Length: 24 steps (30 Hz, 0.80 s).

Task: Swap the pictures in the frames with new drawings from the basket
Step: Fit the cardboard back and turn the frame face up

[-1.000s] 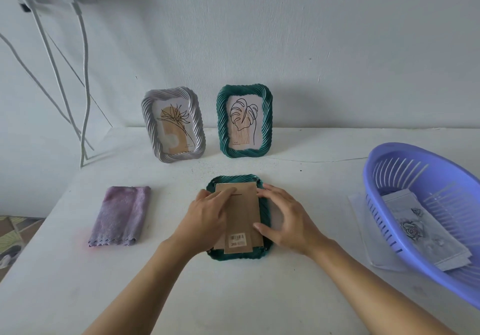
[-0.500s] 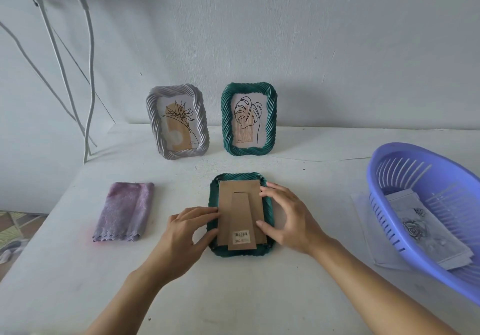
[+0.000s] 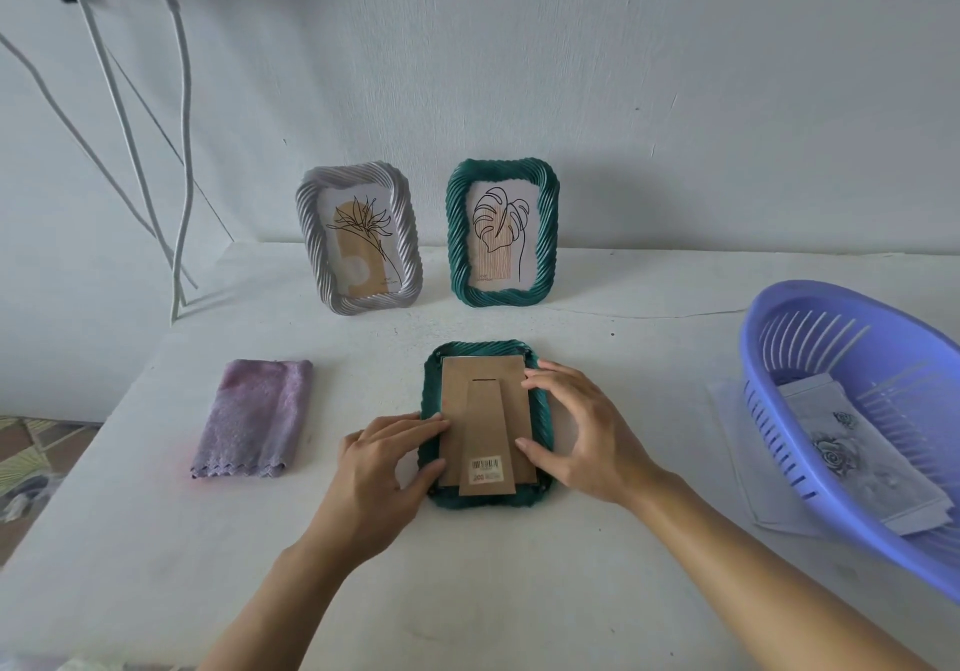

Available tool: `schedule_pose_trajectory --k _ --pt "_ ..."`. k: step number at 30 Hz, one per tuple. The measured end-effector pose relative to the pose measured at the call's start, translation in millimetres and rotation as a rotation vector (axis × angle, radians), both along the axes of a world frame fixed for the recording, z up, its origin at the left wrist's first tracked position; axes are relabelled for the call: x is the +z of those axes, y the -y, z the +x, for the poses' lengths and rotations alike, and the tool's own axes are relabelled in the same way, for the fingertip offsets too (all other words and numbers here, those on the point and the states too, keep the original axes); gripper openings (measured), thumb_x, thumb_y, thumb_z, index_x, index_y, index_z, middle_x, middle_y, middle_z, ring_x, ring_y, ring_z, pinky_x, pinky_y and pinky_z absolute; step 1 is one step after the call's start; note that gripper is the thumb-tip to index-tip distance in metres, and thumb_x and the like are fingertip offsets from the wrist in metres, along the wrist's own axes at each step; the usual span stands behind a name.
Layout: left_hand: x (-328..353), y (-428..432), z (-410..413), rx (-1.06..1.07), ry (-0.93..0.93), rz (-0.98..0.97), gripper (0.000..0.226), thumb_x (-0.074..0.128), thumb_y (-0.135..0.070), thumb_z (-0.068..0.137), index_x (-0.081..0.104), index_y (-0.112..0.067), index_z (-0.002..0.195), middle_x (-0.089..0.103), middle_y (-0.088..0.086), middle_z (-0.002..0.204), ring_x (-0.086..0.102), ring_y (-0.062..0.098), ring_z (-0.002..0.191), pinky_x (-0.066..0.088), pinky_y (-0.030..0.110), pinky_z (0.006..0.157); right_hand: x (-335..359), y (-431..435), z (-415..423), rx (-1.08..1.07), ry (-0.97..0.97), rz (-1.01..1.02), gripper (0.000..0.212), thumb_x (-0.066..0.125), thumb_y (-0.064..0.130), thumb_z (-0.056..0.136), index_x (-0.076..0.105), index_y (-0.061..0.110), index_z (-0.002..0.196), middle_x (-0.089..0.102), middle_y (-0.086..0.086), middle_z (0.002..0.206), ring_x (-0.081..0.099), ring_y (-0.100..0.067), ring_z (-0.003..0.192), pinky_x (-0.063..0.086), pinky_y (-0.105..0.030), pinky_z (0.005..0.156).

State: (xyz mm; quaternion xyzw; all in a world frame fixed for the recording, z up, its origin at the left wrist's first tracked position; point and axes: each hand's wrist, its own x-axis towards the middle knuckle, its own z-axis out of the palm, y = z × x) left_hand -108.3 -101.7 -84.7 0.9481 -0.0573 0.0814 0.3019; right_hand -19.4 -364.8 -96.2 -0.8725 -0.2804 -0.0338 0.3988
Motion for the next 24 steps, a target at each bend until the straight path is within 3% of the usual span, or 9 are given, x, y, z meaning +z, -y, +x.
schedule_pose_trajectory --k 4,6,10,14,18,24 --pt "7 -7 -1 -0.036 -0.006 -0.064 0.037 0.07 -0.033 0.09 0.066 -0.032 0.127 0.06 -0.026 0.129 0.053 -0.006 0.122 0.049 0.033 0.101 1 0 0 0.003 0.004 -0.006 0.056 0.076 0.043 0.079 0.057 0.023 0.128 0.052 0.01 0.141 0.033 -0.002 0.142 0.035 -0.037 0.115" --pt "11 -9 -9 0.014 0.008 -0.093 0.031 0.07 -0.036 0.09 0.07 -0.031 0.121 0.063 -0.025 0.121 0.057 -0.003 0.114 0.051 0.029 0.095 0 0 0 0.008 0.01 -0.014 0.057 0.075 0.043 0.08 0.056 0.022 0.129 0.051 0.01 0.141 0.033 -0.004 0.142 0.034 -0.037 0.115" --pt "8 -7 -28 0.096 0.055 0.029 0.033 0.059 -0.061 0.084 0.074 -0.039 0.103 0.062 -0.028 0.101 0.056 -0.002 0.098 0.043 0.031 0.081 -1 -1 0 0.017 0.032 -0.036 0.056 0.073 0.044 0.081 0.056 0.022 0.13 0.047 0.01 0.144 0.032 -0.003 0.142 0.033 -0.035 0.116" --pt "-1 2 -39 0.165 0.074 0.04 0.04 0.056 -0.066 0.082 0.077 -0.038 0.1 0.065 -0.028 0.096 0.057 -0.004 0.09 0.04 0.034 0.078 -1 0 -3 0.0 0.063 -0.046 0.046 0.071 0.043 0.083 0.061 0.021 0.122 0.049 0.007 0.139 0.034 -0.005 0.14 0.036 -0.033 0.113" --pt "-2 11 -42 0.228 0.102 -0.003 0.033 0.058 -0.063 0.081 0.078 -0.039 0.093 0.065 -0.032 0.095 0.058 -0.007 0.089 0.039 0.036 0.079 -2 0 -7 0.003 0.104 -0.102 0.037 0.065 0.046 0.089 0.063 0.021 0.117 0.053 0.008 0.134 0.032 -0.006 0.142 0.034 -0.032 0.114" --pt "-1 17 -48 0.298 0.053 0.019 0.044 0.052 -0.073 0.077 0.077 -0.042 0.095 0.069 -0.031 0.1 0.058 -0.007 0.095 0.036 0.04 0.084 -2 3 -26 -0.043 0.008 -0.063 0.042 0.05 0.048 0.098 0.056 0.022 0.131 0.044 0.01 0.147 0.02 0.0 0.147 0.027 -0.023 0.117"
